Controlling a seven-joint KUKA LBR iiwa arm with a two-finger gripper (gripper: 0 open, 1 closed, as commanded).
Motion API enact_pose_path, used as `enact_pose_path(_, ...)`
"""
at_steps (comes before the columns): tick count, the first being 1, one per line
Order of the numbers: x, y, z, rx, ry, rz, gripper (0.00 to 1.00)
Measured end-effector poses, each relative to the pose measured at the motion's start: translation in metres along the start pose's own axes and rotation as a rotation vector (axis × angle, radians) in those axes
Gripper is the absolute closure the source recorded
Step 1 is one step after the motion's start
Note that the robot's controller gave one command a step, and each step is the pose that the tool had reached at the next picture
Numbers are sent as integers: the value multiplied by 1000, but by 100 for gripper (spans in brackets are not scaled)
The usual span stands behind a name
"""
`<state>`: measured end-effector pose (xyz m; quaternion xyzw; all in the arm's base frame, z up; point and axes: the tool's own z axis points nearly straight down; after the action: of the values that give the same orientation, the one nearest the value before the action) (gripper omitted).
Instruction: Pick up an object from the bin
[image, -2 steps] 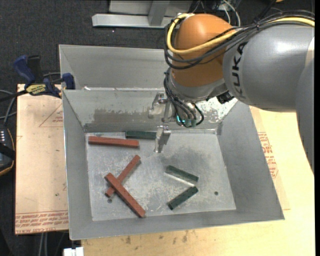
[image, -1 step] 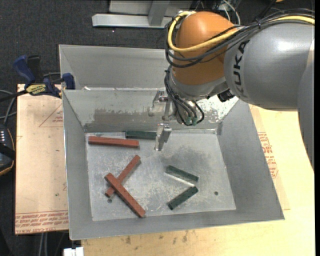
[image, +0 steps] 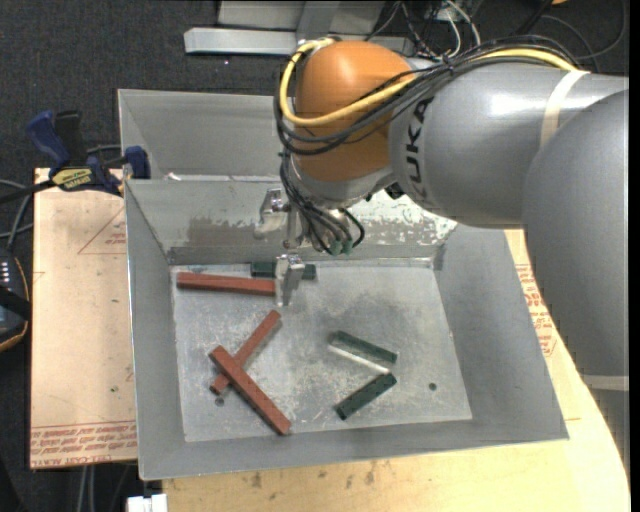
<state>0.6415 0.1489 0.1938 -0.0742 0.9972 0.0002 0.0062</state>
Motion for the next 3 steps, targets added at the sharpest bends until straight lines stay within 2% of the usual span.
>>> enact_pose_path(1,-3,29,31,-2,12,29,0)
enact_pose_path(2,-15,39,58,-2,10,114,0)
enact_pose_path(3,-13,44,112,-2,7,213,0)
